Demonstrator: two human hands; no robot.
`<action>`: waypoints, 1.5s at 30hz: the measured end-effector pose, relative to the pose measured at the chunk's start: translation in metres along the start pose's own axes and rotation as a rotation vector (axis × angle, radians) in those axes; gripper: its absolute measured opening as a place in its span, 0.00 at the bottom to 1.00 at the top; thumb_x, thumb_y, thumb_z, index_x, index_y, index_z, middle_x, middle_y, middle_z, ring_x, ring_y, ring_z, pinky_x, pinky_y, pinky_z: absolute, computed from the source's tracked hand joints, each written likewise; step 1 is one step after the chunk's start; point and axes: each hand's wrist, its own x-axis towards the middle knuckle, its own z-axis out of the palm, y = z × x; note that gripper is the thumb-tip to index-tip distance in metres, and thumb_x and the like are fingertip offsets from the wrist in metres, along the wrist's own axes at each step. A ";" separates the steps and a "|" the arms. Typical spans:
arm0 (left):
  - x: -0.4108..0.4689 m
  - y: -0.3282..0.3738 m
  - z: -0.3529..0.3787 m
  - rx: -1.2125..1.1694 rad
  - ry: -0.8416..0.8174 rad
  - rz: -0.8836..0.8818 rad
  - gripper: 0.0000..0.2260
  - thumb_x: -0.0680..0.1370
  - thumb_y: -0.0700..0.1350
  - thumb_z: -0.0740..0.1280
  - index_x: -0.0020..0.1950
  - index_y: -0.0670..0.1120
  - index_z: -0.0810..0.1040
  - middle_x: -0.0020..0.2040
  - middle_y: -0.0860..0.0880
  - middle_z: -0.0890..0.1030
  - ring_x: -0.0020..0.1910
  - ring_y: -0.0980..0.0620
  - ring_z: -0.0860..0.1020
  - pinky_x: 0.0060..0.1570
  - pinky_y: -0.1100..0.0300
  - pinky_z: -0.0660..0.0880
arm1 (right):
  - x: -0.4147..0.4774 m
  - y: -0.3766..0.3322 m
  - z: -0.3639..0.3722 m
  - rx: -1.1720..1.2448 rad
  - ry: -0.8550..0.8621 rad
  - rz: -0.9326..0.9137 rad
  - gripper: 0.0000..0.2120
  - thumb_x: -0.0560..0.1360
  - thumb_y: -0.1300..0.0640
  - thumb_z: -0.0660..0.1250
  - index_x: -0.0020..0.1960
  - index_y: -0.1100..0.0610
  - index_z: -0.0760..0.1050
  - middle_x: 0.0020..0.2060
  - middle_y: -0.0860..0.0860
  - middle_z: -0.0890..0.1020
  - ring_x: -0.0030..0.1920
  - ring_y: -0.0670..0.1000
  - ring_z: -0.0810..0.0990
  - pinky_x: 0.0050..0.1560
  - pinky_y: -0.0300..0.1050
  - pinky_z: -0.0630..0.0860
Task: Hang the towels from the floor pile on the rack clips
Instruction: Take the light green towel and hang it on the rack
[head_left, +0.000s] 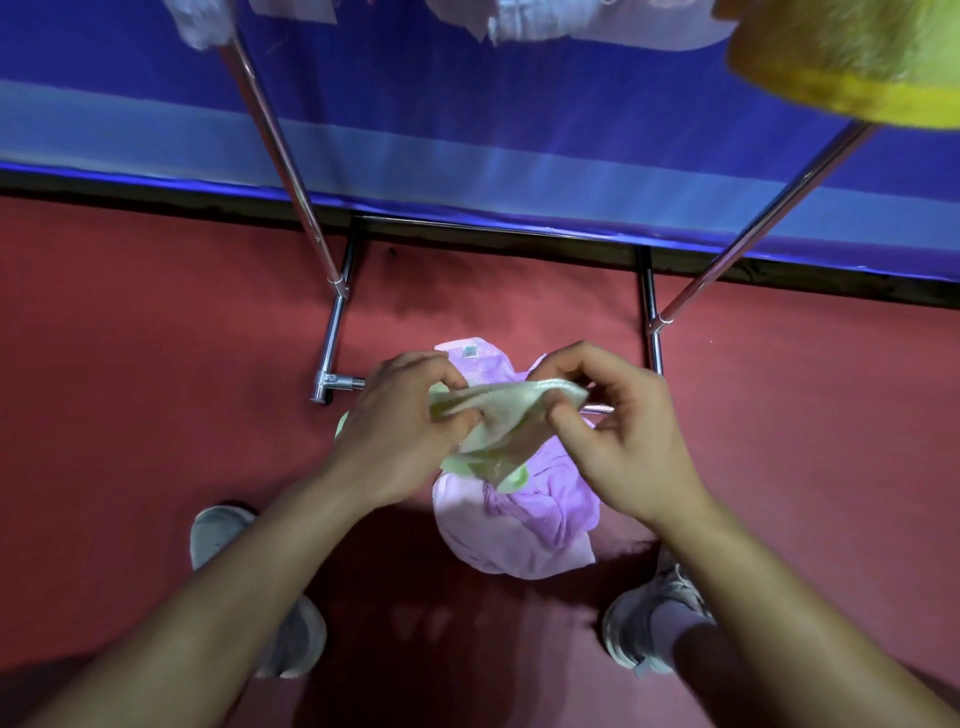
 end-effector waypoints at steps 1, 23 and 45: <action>0.001 -0.001 -0.001 -0.039 0.020 -0.014 0.06 0.72 0.52 0.73 0.44 0.54 0.79 0.53 0.56 0.82 0.56 0.55 0.79 0.56 0.54 0.74 | 0.002 0.001 -0.003 0.002 0.024 0.015 0.09 0.70 0.64 0.63 0.45 0.55 0.80 0.38 0.47 0.83 0.38 0.52 0.81 0.42 0.52 0.78; 0.010 0.006 -0.015 -0.497 0.282 0.024 0.05 0.72 0.46 0.77 0.42 0.53 0.82 0.39 0.46 0.85 0.38 0.44 0.83 0.42 0.42 0.81 | 0.021 0.022 -0.018 -0.026 0.160 0.191 0.09 0.76 0.66 0.67 0.49 0.55 0.82 0.42 0.48 0.86 0.42 0.50 0.83 0.45 0.42 0.79; -0.055 0.110 -0.118 -0.429 0.485 0.269 0.05 0.74 0.42 0.76 0.43 0.51 0.82 0.38 0.55 0.84 0.36 0.60 0.79 0.42 0.62 0.76 | -0.003 -0.129 -0.065 -0.180 0.310 -0.084 0.05 0.75 0.56 0.68 0.50 0.50 0.81 0.40 0.43 0.84 0.38 0.43 0.80 0.46 0.51 0.79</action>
